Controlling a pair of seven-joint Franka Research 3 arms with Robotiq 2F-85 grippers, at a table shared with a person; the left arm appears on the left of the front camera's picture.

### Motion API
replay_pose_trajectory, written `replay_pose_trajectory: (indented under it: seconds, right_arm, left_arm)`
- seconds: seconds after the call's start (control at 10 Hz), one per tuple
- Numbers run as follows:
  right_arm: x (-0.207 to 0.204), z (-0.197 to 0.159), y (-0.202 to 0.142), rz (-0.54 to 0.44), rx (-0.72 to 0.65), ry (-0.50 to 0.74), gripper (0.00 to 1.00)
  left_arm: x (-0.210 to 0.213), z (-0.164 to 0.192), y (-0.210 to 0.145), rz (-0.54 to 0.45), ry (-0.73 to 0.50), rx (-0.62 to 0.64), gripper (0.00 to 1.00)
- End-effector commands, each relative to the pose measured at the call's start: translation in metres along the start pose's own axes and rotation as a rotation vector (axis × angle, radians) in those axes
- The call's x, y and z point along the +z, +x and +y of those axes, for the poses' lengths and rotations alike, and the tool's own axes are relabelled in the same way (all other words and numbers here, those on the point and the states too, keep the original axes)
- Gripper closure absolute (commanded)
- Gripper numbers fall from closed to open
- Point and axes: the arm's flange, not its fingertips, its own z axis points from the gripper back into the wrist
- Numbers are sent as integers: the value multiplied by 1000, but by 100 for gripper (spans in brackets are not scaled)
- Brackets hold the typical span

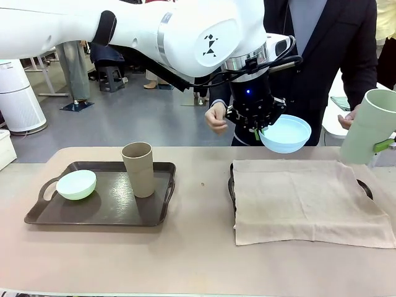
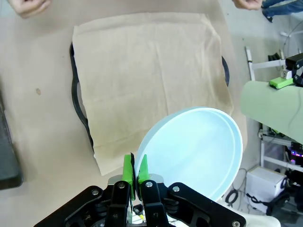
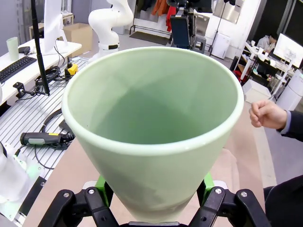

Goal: Set up a tray with a mat and arrange the tableware.
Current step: Place the Picnic Bowl and Reusable plastic cup back onto the Handle tray in front of the human's position.

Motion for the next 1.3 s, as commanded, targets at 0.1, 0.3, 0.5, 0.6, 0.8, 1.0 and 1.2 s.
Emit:
replay_pose_trajectory:
  seconds: [0.1, 0.3, 0.5, 0.6, 0.8, 1.0, 1.2]
  right_arm:
    - [0, 0, 2, -7, 10, 6, 37]
    - [0, 0, 2, -7, 10, 6, 37]
    - [0, 0, 2, -7, 10, 6, 37]
    - [0, 0, 2, -7, 10, 6, 37]
    - [-5, -11, -19, -18, 10, 21, 18]
    - [-25, -33, -74, -20, -3, 24, 18]
    - [-48, -41, -120, 14, -31, 41, 18]
  left_arm:
    - [1, 0, 1, -9, 0, 0, 100]
    - [1, 0, 1, -9, 0, 0, 100]
    - [1, 0, 1, -9, 0, 0, 100]
    - [1, 0, 1, -9, 0, 0, 100]
    - [-25, 9, 9, 12, -13, 10, 96]
    - [-78, 19, 15, 10, -12, 14, 96]
    - [-125, 26, 17, 2, -13, 21, 96]
